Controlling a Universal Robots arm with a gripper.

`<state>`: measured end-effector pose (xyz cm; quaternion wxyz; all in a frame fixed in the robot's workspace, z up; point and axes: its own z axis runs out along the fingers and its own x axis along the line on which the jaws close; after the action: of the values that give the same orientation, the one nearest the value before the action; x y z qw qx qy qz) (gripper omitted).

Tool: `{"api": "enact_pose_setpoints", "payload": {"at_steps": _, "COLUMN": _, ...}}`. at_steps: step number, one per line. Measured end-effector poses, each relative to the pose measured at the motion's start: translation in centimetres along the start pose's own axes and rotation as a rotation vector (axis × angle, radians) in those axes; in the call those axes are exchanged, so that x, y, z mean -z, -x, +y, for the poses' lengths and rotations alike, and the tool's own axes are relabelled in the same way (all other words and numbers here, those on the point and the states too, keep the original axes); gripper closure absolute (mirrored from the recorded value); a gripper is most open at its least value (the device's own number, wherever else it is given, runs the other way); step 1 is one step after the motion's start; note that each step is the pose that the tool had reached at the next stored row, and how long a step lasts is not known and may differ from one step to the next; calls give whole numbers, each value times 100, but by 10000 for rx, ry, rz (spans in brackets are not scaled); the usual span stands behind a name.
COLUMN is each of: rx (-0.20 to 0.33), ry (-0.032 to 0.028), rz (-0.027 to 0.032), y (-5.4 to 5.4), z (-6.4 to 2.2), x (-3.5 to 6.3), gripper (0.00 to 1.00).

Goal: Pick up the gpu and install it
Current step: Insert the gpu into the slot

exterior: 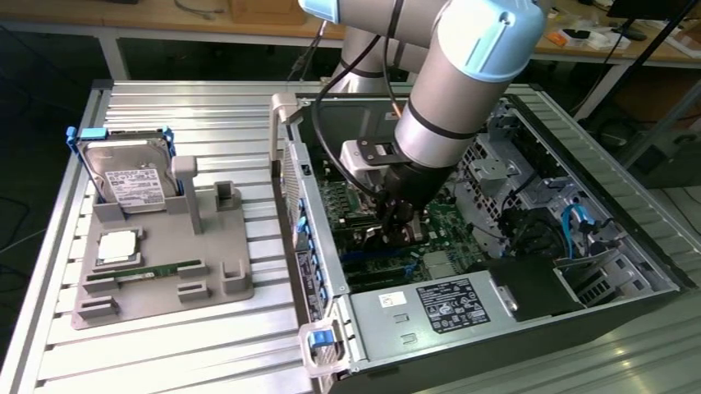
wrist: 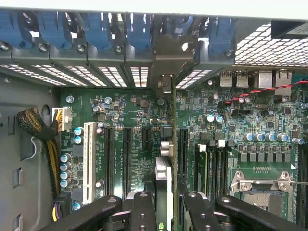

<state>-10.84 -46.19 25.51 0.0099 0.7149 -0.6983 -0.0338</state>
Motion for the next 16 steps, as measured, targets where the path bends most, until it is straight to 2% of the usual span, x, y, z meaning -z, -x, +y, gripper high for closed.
{"api": "enact_pose_setpoints", "payload": {"at_steps": 16, "rx": 1, "ry": 7, "rz": -20, "y": 1, "z": 27, "x": -1, "gripper": 73}}
